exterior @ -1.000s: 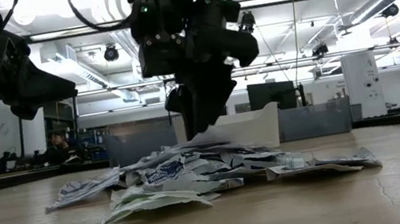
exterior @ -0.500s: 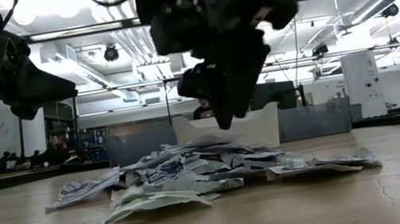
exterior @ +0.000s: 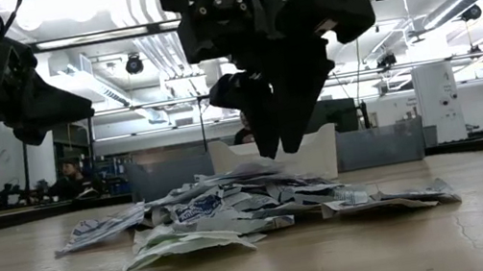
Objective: Pick & Place First Aid Supplies
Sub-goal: Put the blue bandage into the middle black bin
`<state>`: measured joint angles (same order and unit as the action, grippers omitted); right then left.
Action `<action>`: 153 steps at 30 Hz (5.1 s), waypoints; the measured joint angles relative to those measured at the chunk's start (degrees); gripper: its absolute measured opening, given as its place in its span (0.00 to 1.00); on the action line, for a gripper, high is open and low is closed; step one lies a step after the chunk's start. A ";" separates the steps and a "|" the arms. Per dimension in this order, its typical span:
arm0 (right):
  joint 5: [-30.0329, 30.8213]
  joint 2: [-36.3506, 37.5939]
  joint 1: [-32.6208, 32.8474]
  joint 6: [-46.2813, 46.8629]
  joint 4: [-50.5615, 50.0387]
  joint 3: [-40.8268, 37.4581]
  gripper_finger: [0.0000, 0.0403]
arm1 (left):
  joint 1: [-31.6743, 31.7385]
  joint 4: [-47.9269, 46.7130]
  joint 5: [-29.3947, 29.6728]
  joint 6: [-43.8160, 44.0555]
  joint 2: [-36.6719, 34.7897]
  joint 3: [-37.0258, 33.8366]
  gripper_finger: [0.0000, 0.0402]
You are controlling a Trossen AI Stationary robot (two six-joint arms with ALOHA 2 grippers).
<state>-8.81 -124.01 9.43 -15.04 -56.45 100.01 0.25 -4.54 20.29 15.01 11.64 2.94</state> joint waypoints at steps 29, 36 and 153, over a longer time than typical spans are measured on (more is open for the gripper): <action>10.02 0.00 6.01 9.64 4.15 -0.04 0.42 | 0.00 0.46 -0.04 0.47 0.04 -0.20 0.31; 10.50 0.00 5.97 10.61 5.21 -0.55 0.42 | -0.02 0.46 -0.04 0.47 0.04 -0.22 0.31; 21.67 2.73 -38.73 -51.11 3.22 4.45 0.02 | 0.04 1.08 6.69 -0.08 2.08 -0.33 0.31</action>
<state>12.86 -121.28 -29.30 -66.15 -53.24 104.45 0.30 -3.45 26.98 14.94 13.72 2.61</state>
